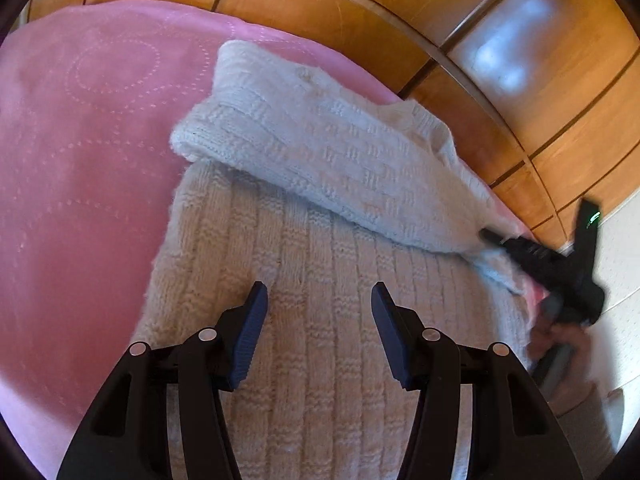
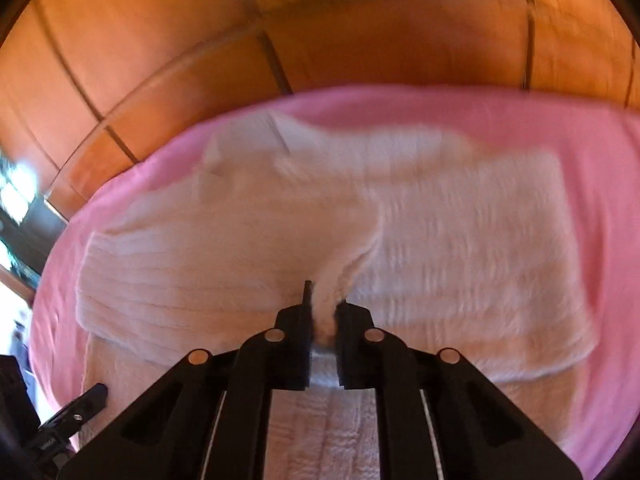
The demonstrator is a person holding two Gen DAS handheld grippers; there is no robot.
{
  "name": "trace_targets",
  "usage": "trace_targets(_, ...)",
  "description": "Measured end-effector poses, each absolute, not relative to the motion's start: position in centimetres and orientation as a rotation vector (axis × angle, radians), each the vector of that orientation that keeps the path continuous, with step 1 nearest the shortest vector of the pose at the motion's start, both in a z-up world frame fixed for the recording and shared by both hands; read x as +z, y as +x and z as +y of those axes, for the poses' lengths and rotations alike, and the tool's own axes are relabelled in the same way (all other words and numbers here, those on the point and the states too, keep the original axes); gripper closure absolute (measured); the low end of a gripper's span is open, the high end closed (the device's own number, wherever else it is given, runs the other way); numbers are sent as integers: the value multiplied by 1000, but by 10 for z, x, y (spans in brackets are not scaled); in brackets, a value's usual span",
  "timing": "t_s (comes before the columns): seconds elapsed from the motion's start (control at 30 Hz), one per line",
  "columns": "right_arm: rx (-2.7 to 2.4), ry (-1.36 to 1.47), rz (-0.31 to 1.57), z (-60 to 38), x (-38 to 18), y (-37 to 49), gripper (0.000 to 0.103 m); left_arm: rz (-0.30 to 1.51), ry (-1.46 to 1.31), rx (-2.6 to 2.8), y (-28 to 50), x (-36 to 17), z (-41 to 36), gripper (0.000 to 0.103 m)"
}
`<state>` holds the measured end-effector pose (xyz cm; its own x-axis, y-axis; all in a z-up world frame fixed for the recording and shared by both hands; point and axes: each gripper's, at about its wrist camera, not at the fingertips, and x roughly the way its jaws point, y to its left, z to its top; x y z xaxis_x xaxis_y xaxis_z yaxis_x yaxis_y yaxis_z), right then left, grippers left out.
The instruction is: Fold small clothes
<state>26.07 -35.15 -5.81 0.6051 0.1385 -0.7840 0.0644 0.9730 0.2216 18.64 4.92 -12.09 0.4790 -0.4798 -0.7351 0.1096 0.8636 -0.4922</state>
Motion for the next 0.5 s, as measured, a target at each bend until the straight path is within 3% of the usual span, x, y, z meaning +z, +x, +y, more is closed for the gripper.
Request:
trace_targets(0.17, -8, 180, 766, -368, -5, 245, 96, 1007, -440, -369, 192, -126, 56, 50)
trace_targets(0.4, -157, 289, 955, -418, -81, 248, 95, 1012, -580, -237, 219, -128, 87, 50)
trace_targets(0.5, -147, 318, 935, -423, -92, 244, 95, 998, -626, -209, 225, -121, 103, 50)
